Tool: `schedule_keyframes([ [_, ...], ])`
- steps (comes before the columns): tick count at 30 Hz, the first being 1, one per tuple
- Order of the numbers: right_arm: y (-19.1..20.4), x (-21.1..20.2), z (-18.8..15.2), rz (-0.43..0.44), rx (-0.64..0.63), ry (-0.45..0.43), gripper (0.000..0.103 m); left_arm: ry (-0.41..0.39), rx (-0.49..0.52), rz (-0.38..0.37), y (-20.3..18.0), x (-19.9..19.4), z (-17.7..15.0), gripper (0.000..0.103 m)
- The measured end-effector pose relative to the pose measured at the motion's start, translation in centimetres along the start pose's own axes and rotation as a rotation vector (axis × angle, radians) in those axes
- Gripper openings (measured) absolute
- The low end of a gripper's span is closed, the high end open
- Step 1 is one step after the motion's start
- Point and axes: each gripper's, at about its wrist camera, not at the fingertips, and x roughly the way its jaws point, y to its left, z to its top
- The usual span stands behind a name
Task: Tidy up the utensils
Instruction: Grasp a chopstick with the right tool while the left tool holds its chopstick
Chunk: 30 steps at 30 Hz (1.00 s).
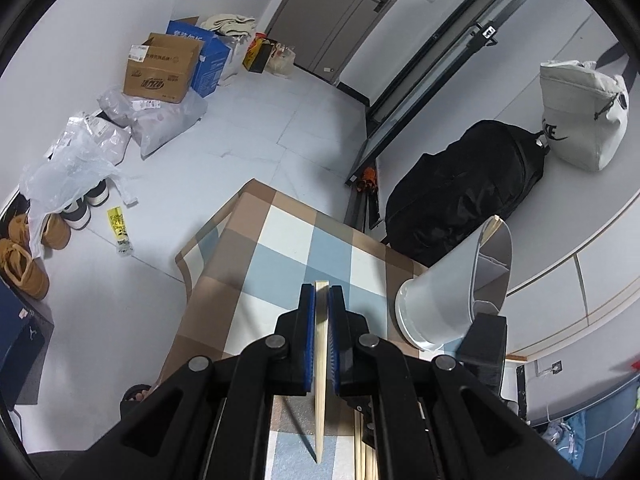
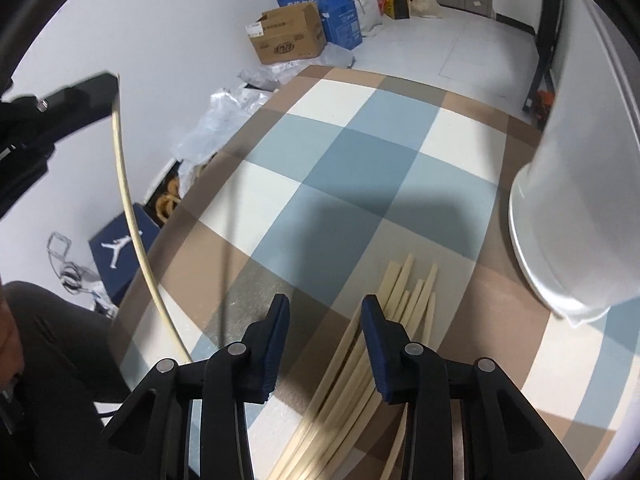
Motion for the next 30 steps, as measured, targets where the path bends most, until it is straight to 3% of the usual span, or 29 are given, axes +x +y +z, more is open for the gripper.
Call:
schedule_keyframes([
  [7, 0.6, 0.4, 0.5, -0.05, -0.047, 0.046, 0.028, -0.006, -0.017, -0.014, 0.4, -0.4, 0.1, 0.002],
  [14, -0.7, 0.3, 0.3, -0.023, 0.014, 0.062, 0.027, -0.006, -0.016, -0.014, 0.4, -0.4, 0.0, 0.002],
  [20, 1.0, 0.5, -0.1, -0.11, -0.056, 0.046, 0.03, 0.0, -0.01, -0.018, 0.2, -0.3, 0.0, 0.002],
  [23, 1.7, 0.5, -0.5, -0.143, -0.08, 0.03, 0.024, -0.001, -0.014, -0.017, 0.3, -0.3, -0.1, 0.002],
  [25, 1.9, 0.5, -0.7, -0.144, -0.08, 0.02, 0.008, -0.003, -0.015, -0.016, 0.3, -0.3, -0.1, 0.002],
  [30, 1.5, 0.1, -1.0, -0.132, -0.042, -0.014, 0.006, -0.009, 0.006, -0.017, 0.0, -0.4, -0.2, 0.002],
])
